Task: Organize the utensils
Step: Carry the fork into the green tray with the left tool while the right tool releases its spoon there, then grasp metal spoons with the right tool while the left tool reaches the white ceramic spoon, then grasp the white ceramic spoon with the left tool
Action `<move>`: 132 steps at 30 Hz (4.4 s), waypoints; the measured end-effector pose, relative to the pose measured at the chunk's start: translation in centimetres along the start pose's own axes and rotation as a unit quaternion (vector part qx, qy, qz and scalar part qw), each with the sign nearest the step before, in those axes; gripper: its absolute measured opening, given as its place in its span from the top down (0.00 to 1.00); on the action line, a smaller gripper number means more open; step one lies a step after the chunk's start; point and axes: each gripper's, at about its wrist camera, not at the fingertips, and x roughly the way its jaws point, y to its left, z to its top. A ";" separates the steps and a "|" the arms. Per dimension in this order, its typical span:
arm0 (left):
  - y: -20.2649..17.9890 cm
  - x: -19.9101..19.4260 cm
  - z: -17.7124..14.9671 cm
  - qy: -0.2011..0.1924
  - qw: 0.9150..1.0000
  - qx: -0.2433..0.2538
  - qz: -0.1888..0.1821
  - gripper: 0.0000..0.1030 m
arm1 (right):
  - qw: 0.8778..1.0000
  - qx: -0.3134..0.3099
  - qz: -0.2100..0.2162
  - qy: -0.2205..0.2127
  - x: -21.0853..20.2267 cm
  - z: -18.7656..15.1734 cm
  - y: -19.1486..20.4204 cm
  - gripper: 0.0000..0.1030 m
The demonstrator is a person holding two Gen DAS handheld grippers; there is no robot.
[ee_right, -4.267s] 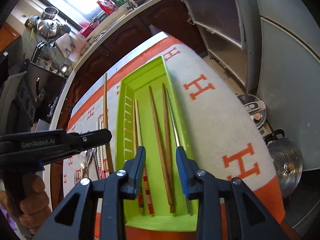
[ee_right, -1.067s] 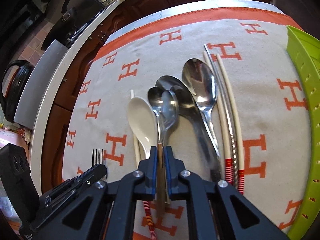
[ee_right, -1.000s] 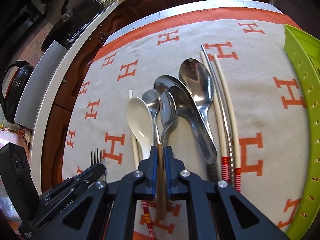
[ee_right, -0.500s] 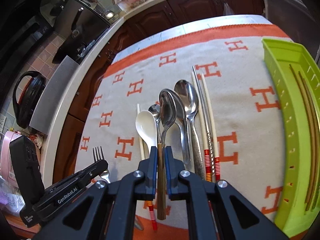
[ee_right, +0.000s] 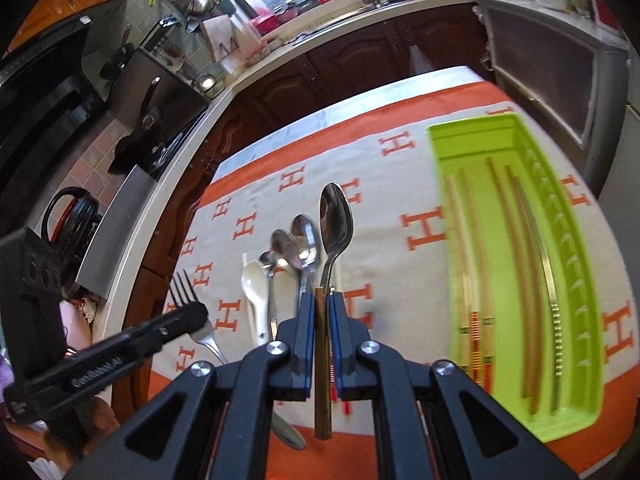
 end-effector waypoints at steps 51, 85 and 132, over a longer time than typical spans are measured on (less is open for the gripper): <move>-20.8 11.3 3.3 0.077 0.981 0.179 0.002 0.99 | 0.994 0.066 -0.079 -0.040 -3.8 0.5 -12.1 0.86; 0.0 0.1 1.3 0.012 0.997 0.022 0.069 0.98 | 0.991 -0.121 -0.026 0.046 2.4 0.7 4.7 0.86; 5.8 10.1 5.8 -0.009 0.995 0.097 -0.013 0.55 | 0.975 -0.205 -0.012 0.090 16.2 2.5 8.3 0.97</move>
